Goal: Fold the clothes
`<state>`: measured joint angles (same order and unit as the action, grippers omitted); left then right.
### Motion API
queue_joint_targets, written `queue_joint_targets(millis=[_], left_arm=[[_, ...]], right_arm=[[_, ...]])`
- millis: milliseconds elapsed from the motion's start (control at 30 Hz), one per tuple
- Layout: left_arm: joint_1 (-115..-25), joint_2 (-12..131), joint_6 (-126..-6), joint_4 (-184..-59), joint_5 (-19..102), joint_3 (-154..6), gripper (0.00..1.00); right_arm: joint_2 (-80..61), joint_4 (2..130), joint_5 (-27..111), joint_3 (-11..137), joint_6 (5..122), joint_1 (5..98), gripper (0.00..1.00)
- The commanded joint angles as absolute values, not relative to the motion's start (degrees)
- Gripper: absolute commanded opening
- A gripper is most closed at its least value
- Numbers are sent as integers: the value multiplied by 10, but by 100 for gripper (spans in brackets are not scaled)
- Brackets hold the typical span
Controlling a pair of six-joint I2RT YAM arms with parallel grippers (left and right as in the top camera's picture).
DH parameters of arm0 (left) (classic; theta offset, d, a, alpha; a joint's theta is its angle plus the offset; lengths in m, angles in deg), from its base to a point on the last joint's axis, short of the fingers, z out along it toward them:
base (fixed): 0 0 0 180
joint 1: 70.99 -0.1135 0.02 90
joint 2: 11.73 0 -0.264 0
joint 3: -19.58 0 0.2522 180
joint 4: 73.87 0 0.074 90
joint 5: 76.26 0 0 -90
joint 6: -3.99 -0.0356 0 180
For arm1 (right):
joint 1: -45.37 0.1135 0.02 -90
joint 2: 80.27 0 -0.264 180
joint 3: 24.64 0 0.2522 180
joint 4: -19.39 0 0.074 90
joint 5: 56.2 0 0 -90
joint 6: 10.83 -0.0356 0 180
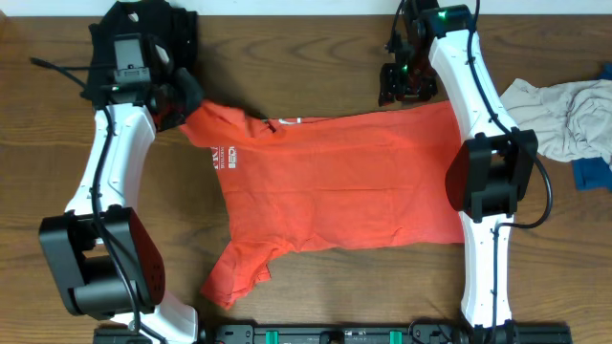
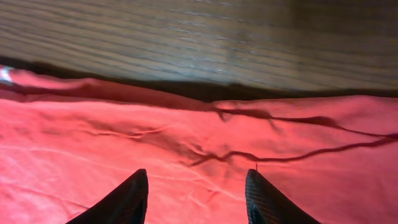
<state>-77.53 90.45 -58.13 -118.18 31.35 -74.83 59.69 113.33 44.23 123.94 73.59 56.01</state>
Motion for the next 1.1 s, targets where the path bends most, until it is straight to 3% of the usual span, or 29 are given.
queue_joint_targets(millis=[0, 933, 1000, 1067], left_arm=[[-784, 892, -574, -1180, 306, -751, 6], [-793, 892, -592, -1240, 231, -751, 6], [-793, 892, -594, -1248, 231, -751, 8], [-793, 892, -594, -1258, 231, -751, 16]], right_arm=[[584, 1130, 407, 1224, 737, 562, 48], [584, 1072, 409, 1130, 723, 560, 47], [584, 1070, 409, 1130, 723, 560, 47], [584, 1066, 409, 1128, 723, 560, 47]])
